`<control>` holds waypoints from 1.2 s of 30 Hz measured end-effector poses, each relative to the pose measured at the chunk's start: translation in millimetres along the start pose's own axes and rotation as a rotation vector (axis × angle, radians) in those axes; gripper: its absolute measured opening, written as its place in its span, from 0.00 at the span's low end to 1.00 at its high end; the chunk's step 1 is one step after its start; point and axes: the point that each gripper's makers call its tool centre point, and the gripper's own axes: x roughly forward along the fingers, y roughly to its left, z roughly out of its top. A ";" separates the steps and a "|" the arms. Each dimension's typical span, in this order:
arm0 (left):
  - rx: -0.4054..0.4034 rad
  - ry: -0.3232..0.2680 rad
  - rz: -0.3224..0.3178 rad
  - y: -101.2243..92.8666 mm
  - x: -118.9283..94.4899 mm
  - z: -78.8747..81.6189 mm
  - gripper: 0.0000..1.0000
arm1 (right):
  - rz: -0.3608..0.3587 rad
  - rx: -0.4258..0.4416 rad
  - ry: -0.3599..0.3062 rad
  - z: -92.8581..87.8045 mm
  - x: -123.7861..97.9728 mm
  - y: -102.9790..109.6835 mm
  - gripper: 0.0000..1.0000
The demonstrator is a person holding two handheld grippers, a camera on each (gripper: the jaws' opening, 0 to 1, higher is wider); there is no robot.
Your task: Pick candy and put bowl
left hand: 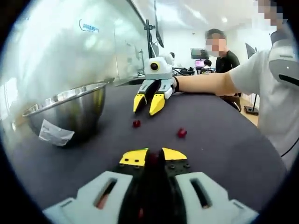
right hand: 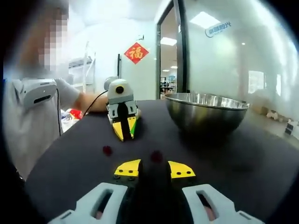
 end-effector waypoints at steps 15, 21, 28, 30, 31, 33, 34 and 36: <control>0.013 -0.005 0.004 -0.5 -0.2 0.1 0.04 | 0.042 -0.047 0.076 -8.1 31.9 4.5 0.13; 0.015 -0.006 0.005 -0.1 -0.2 0.1 0.04 | 0.030 -0.077 0.070 -8.0 31.0 2.2 0.05; 0.018 -0.009 0.009 0.4 -0.6 0.3 0.04 | 0.048 -0.104 0.064 -0.9 24.8 10.2 0.04; 0.019 -0.010 0.010 0.6 -0.7 0.5 0.04 | 0.059 -0.127 0.047 10.9 20.7 14.2 0.04; 0.019 -0.011 0.010 0.6 -0.8 0.5 0.04 | 0.055 -0.147 0.029 21.0 18.2 14.0 0.04; 0.019 -0.011 0.011 0.7 -0.9 0.6 0.04 | 0.030 -0.170 -0.027 44.5 13.6 9.8 0.04; 0.020 -0.012 0.011 0.7 -1.0 0.7 0.04 | 0.008 -0.190 -0.057 59.8 10.3 5.5 0.04; 0.021 -0.013 0.012 0.9 -1.2 0.8 0.04 | -0.057 -0.215 -0.104 88.7 4.0 -10.1 0.04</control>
